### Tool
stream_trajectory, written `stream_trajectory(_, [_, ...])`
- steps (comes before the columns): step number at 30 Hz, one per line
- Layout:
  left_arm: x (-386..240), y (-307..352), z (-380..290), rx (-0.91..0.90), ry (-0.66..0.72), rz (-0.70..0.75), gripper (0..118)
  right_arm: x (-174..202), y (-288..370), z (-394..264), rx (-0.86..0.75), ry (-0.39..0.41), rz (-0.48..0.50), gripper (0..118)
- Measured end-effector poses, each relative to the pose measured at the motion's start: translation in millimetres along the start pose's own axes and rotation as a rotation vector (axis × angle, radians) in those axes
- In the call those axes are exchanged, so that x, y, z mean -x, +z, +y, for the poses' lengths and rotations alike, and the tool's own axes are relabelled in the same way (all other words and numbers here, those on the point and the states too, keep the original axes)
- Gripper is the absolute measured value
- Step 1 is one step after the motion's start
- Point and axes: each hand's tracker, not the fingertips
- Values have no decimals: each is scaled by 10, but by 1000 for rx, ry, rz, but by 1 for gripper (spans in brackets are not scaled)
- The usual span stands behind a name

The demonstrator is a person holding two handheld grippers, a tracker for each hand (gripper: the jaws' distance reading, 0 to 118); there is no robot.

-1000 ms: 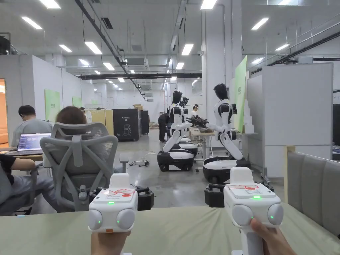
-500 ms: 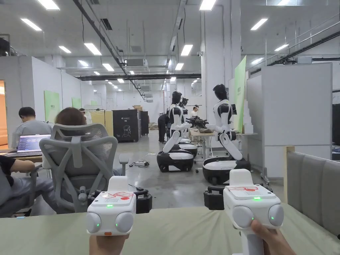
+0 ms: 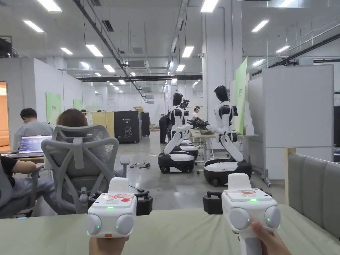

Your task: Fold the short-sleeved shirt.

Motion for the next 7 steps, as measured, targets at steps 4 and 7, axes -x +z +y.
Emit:
stream_trajectory(4, [27, -24, 6, 3, 20, 3, 118, -20, -3, 11, 6, -38, -8, 118])
stream_trajectory(7, [58, -65, -2, 6, 26, 2, 118, -46, -10, -9, 6, -29, 37, 118])
